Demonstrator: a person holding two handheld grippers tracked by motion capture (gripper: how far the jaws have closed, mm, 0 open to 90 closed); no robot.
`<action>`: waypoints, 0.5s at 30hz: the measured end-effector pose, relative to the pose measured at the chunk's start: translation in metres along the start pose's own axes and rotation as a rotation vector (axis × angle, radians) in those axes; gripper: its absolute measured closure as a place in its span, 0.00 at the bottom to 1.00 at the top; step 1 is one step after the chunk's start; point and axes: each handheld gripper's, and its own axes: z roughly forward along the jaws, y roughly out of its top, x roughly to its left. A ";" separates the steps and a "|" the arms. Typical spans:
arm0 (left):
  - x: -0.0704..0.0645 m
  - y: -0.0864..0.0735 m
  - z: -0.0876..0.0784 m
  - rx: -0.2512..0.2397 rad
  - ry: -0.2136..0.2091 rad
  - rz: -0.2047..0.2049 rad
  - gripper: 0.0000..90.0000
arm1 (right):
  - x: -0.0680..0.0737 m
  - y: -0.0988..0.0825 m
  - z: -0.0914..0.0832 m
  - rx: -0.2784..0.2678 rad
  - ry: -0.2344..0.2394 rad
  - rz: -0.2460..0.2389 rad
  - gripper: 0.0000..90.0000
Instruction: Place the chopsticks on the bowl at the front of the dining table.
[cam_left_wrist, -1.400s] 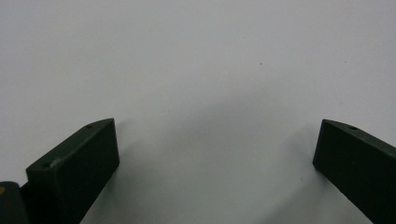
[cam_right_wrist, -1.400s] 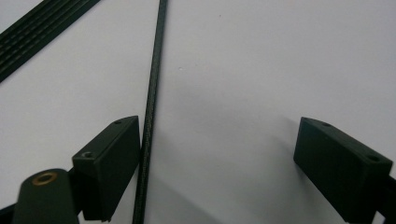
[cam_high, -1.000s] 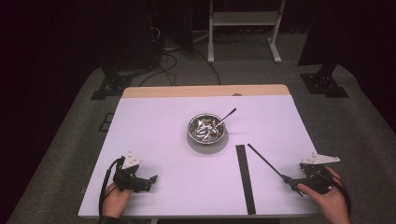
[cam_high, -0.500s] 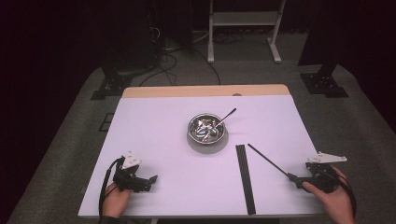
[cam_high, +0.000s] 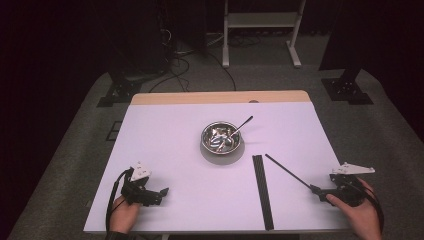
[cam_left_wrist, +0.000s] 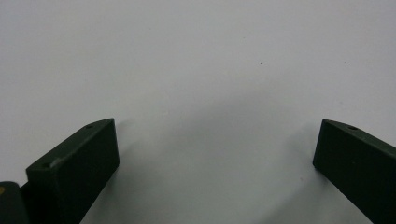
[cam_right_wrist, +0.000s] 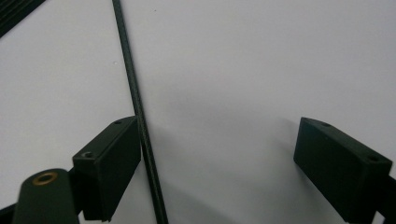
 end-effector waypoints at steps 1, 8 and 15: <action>0.000 0.000 0.000 0.000 0.000 0.000 0.00 | 0.000 0.000 0.000 0.000 0.004 -0.001 0.15; 0.000 0.000 0.000 0.000 0.000 0.000 0.00 | 0.005 0.007 0.004 -0.002 0.020 -0.028 0.15; 0.000 0.000 0.000 0.000 0.000 0.001 0.00 | 0.007 0.012 0.006 -0.011 0.028 -0.039 0.15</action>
